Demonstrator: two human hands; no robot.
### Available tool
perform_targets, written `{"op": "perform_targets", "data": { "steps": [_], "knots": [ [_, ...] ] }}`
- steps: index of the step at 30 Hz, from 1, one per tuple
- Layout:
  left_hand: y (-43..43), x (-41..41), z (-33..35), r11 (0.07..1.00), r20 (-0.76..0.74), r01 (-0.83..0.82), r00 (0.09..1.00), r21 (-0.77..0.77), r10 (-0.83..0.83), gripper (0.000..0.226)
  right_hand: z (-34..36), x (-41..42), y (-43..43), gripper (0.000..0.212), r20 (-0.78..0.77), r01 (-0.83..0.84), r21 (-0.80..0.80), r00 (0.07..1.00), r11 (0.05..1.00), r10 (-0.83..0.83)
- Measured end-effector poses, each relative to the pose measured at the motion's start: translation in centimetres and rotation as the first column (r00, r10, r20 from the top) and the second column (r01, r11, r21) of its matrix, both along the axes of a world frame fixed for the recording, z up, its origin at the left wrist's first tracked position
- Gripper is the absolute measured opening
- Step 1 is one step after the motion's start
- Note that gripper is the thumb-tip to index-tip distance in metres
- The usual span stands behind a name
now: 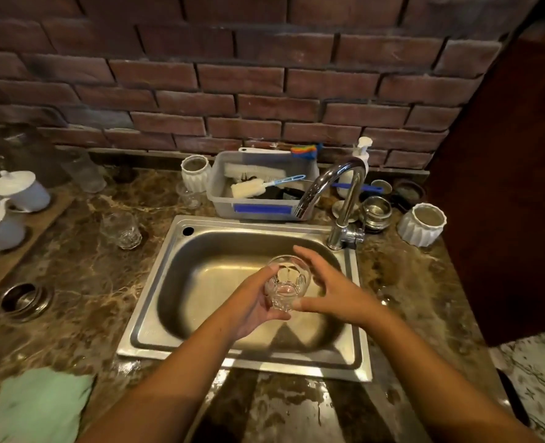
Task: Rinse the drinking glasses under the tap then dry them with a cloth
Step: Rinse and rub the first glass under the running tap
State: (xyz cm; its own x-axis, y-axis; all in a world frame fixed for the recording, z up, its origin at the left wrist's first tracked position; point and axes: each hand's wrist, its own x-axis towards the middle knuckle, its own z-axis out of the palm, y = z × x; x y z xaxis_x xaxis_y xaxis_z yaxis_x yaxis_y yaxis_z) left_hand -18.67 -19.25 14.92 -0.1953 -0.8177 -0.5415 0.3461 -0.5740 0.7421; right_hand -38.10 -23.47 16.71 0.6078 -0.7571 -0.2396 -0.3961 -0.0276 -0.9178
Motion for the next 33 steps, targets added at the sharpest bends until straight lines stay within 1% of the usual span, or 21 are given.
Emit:
{"op": "perform_targets", "data": {
  "steps": [1, 2, 3, 4, 5, 6, 8, 11, 14, 17, 19, 22, 25, 27, 31, 33],
  "knots": [
    [-0.7, -0.3, 0.0, 1.000, -0.002, -0.008, 1.000, 0.015, 0.008, 0.051, 0.0, -1.1, -1.0, 0.091, -0.003, 0.006, 0.018, 1.000, 1.000, -0.006],
    [-1.5, -0.6, -0.2, 1.000, -0.009, -0.011, 1.000, 0.026, 0.011, 0.054, -0.1, -2.3, -2.2, 0.082, 0.007, 0.044, 0.025, 0.999, 0.999, -0.044],
    [-2.3, -0.9, -0.5, 0.999, -0.010, -0.015, 1.000, 0.037, 0.015, 0.055, -0.5, -3.4, -3.4, 0.068, 0.029, 0.120, 0.013, 0.992, 0.993, -0.120],
    [-3.0, -1.1, -0.8, 0.999, -0.011, -0.020, 1.000, 0.045, 0.021, 0.055, -1.1, -4.5, -4.8, 0.055, 0.047, 0.235, -0.022, 0.971, 0.972, -0.234],
    [-3.7, -1.3, -1.1, 0.998, -0.010, -0.031, 0.999, 0.054, 0.032, 0.053, -1.8, -5.5, -6.1, 0.045, 0.067, 0.361, -0.059, 0.932, 0.931, -0.357],
    [-4.4, -1.4, -1.4, 0.997, -0.015, -0.044, 0.999, 0.060, 0.045, 0.052, -2.5, -6.3, -7.4, 0.040, 0.081, 0.476, -0.075, 0.879, 0.876, -0.470],
    [-5.4, -1.7, -2.1, 0.996, -0.025, -0.064, 0.998, 0.066, 0.066, 0.050, -3.9, -7.1, -9.7, 0.040, 0.067, 0.647, -0.058, 0.762, 0.760, -0.644],
    [-6.7, -2.2, -2.5, 0.992, -0.032, -0.090, 0.995, 0.090, 0.093, 0.052, -6.5, -7.4, -12.7, 0.041, 0.014, 0.771, -0.039, 0.637, 0.636, -0.771],
    [-7.7, -2.6, -2.8, 0.982, 0.006, -0.124, 0.992, 0.143, 0.125, 0.044, -9.2, -6.8, -15.1, 0.033, -0.003, 0.845, -0.028, 0.534, 0.534, -0.846],
    [-8.3, -2.6, -3.6, 0.980, 0.022, -0.133, 0.991, 0.150, 0.131, 0.054, -11.0, -5.9, -16.9, 0.028, 0.054, 0.882, 0.028, 0.469, 0.471, -0.881],
    [-8.4, -2.4, -4.0, 0.983, 0.021, -0.113, 0.994, 0.143, 0.111, 0.060, -12.0, -5.4, -17.9, 0.033, 0.082, 0.892, 0.021, 0.449, 0.452, -0.890],
    [-8.8, -2.0, -4.5, 0.982, 0.030, -0.103, 0.995, 0.158, 0.100, 0.064, -13.1, -4.8, -19.0, 0.042, 0.079, 0.895, -0.065, 0.446, 0.442, -0.891],
    [-9.1, -1.8, -4.9, 0.982, 0.041, -0.101, 0.995, 0.159, 0.096, 0.066, -13.6, -4.4, -19.7, 0.049, 0.050, 0.903, -0.122, 0.419, 0.411, -0.906],
    [-9.2, -1.8, -5.0, 0.984, 0.034, -0.099, 0.995, 0.151, 0.095, 0.066, -13.9, -4.2, -19.9, 0.048, 0.028, 0.914, -0.145, 0.387, 0.380, -0.922],
    [-9.4, -2.0, -5.1, 0.983, 0.013, -0.106, 0.994, 0.152, 0.105, 0.070, -14.6, -3.9, -20.4, 0.053, -0.059, 0.928, -0.173, 0.325, 0.330, -0.944],
    [-9.4, -2.0, -5.2, 0.981, 0.006, -0.109, 0.994, 0.158, 0.110, 0.070, -14.6, -3.8, -20.4, 0.055, -0.061, 0.931, -0.196, 0.302, 0.308, -0.951]
  ]
}}
